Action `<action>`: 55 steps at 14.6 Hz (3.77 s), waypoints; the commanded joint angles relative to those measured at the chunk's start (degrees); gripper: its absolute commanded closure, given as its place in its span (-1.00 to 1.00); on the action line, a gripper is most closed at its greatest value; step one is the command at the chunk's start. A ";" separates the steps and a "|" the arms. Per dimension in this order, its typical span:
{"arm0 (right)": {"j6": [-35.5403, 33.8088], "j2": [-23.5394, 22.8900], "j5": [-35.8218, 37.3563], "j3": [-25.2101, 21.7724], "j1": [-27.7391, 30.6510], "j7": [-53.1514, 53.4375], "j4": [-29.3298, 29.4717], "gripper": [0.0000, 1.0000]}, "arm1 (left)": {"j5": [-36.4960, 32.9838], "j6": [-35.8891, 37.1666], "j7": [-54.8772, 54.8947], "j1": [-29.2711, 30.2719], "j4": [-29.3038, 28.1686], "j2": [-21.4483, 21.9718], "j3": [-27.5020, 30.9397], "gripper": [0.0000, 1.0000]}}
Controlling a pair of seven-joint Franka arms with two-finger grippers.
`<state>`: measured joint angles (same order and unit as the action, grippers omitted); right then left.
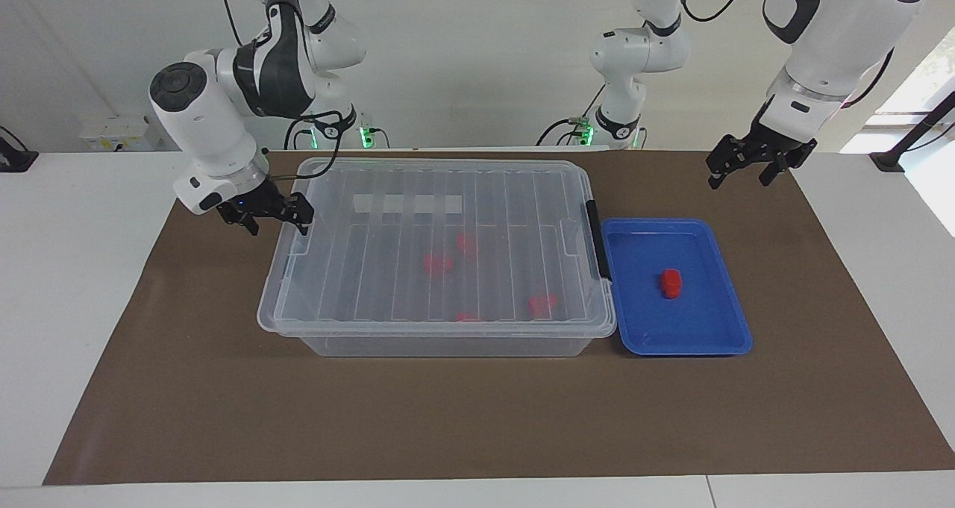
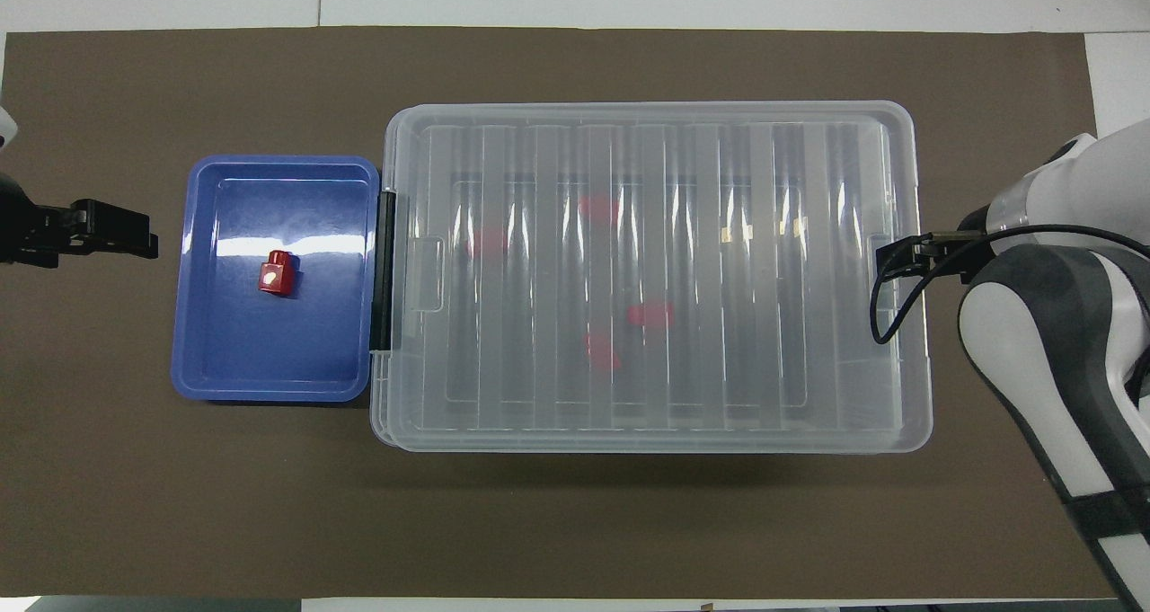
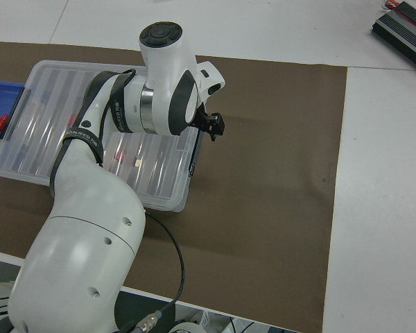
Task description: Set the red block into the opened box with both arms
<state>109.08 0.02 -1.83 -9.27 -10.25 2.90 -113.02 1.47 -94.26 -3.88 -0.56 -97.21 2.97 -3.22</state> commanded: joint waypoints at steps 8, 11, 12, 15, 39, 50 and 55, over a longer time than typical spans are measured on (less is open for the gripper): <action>1.31 2.35 1.04 -0.13 4.01 -6.14 -4.13 -1.00 | 0.03 -16.01 2.74 0.64 -14.66 2.39 0.32 -1.00; 1.39 2.26 2.44 -0.13 5.41 -7.38 -4.22 -1.00 | 0.11 -22.87 2.82 0.56 -20.11 1.25 0.32 -1.00; 1.48 2.26 3.05 -0.13 5.94 -7.55 -4.22 -1.00 | 0.03 -25.42 2.82 0.47 -22.30 0.55 0.32 -1.00; 2.62 2.26 3.50 -0.13 8.75 -12.37 -4.14 -1.00 | 0.03 -32.63 2.74 -0.06 -26.27 -1.91 0.32 -1.00; 4.29 1.65 3.68 -0.66 21.68 -30.23 -3.17 -1.00 | 0.03 -33.30 2.12 -1.47 -30.51 0.79 0.32 1.00; -0.87 0.60 3.85 -0.57 21.60 -29.62 1.47 -1.00 | -0.15 -19.11 -17.89 -14.71 -16.70 3.36 -1.35 1.00; -11.24 -3.27 3.15 0.57 19.40 -25.75 14.38 -1.00 | -0.50 -22.19 -26.17 -23.42 -16.52 2.04 -1.35 1.00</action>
<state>102.16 -0.55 1.39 -9.24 9.87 -24.20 -104.84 1.47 -115.66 -27.75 -21.17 -114.96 6.55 -5.41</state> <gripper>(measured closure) 0.000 0.670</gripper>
